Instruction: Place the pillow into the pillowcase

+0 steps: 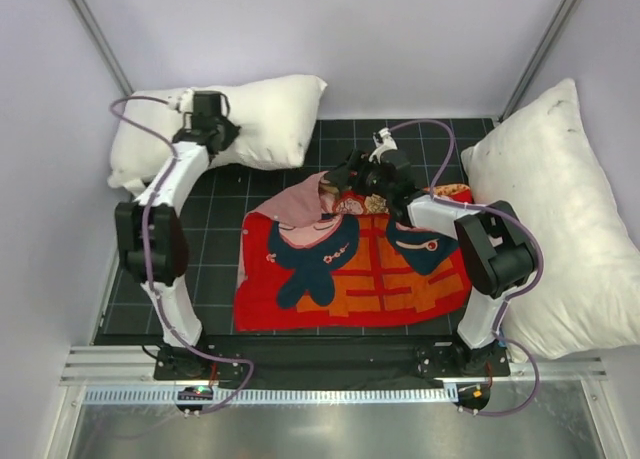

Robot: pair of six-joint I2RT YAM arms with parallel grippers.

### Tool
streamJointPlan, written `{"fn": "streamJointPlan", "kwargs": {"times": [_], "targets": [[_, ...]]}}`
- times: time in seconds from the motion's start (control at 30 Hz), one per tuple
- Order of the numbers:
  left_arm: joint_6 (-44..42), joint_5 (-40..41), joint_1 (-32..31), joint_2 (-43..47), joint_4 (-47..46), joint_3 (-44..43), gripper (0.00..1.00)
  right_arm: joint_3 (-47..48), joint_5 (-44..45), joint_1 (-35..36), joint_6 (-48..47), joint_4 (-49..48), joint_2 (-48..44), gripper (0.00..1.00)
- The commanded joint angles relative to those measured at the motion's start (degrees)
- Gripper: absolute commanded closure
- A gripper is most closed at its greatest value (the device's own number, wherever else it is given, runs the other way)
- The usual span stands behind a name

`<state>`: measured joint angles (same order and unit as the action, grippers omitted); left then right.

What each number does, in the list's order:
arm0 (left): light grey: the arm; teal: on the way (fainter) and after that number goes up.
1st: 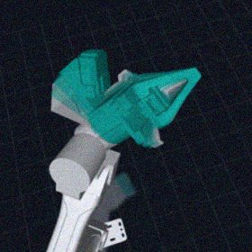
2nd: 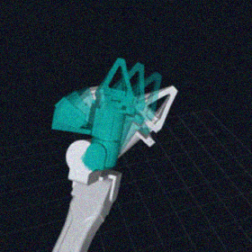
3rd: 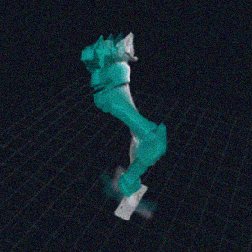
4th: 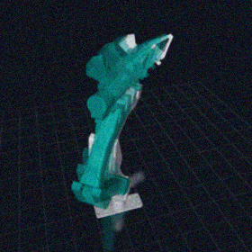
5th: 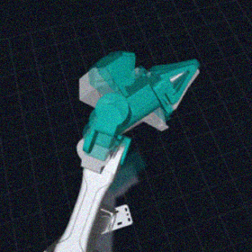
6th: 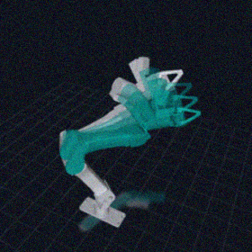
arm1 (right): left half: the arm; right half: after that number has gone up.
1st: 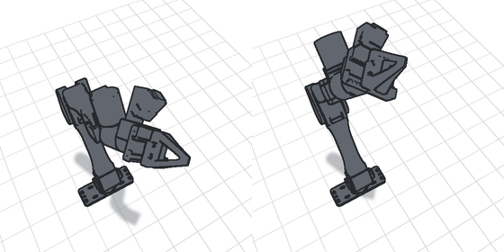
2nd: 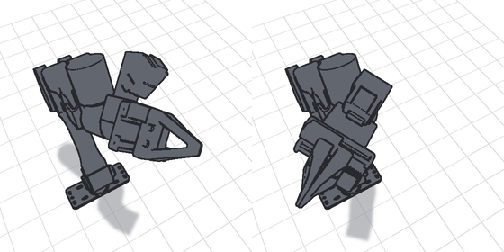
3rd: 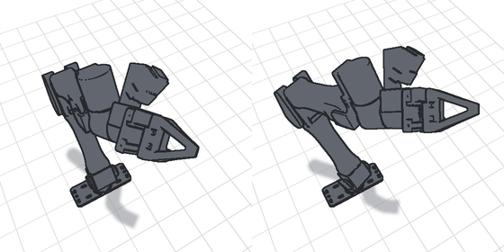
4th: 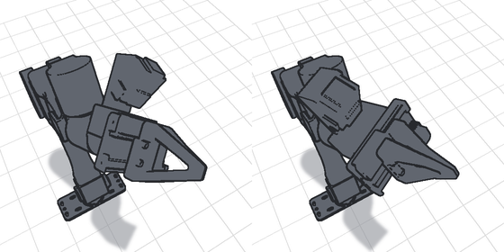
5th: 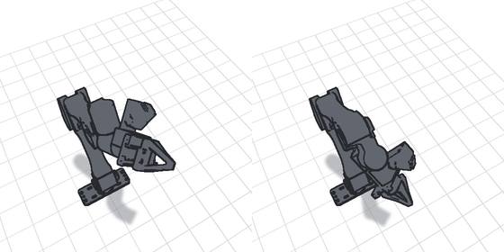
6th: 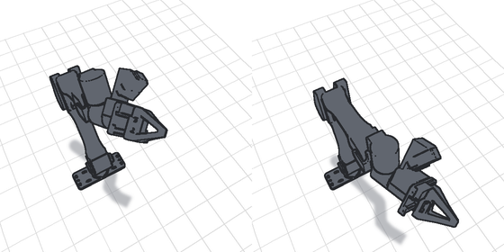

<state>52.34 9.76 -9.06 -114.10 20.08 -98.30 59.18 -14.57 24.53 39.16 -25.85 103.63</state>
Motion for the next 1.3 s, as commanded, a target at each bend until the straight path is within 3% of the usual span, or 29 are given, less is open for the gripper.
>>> {"fn": "streamJointPlan", "kwargs": {"times": [0.0, 0.17, 0.3, 0.57, 0.73, 0.87, 1.13, 1.27], "targets": [[0.5, 11.5, 5.6, 20.9, -8.6, 2.2, 1.0, 0.8, -3.4, 0.4, -0.4, -6.1, -0.5, 0.19], [-1.8, 17.0, 5.5, 31.6, -5.2, 4.9, 1.0, 4.5, -3.4, 0.9, -2.6, 0.3, 1.2, 0.18], [-3.1, 13.8, 5.5, 39.2, -3.0, 7.5, 1.0, 5.0, -3.9, 1.0, -2.4, 0.2, 2.6, 0.18], [-3.2, 13.0, 5.2, 56.9, -1.3, 26.4, 1.0, 9.5, 2.3, 3.6, -1.5, 10.4, 4.8, 0.16], [-5.7, 13.2, 5.2, 60.9, 1.9, 30.8, 1.0, 13.2, 0.2, 4.7, 2.1, 8.1, 11.2, 0.21], [-5.3, 12.6, 5.6, 62.9, 4.7, 35.2, 1.0, 18.2, 1.1, 4.7, 2.4, 12.4, 14.8, 0.25], [-2.1, 13.0, 7.2, 69.9, 3.2, 45.7, 1.0, 16.3, 6.0, 4.8, 2.1, 14.0, 12.9, 0.25], [-0.4, 7.3, 10.7, 69.2, 3.7, 47.5, 1.0, 13.2, 9.2, 4.7, 1.0, 16.1, 9.7, 0.25]]}}
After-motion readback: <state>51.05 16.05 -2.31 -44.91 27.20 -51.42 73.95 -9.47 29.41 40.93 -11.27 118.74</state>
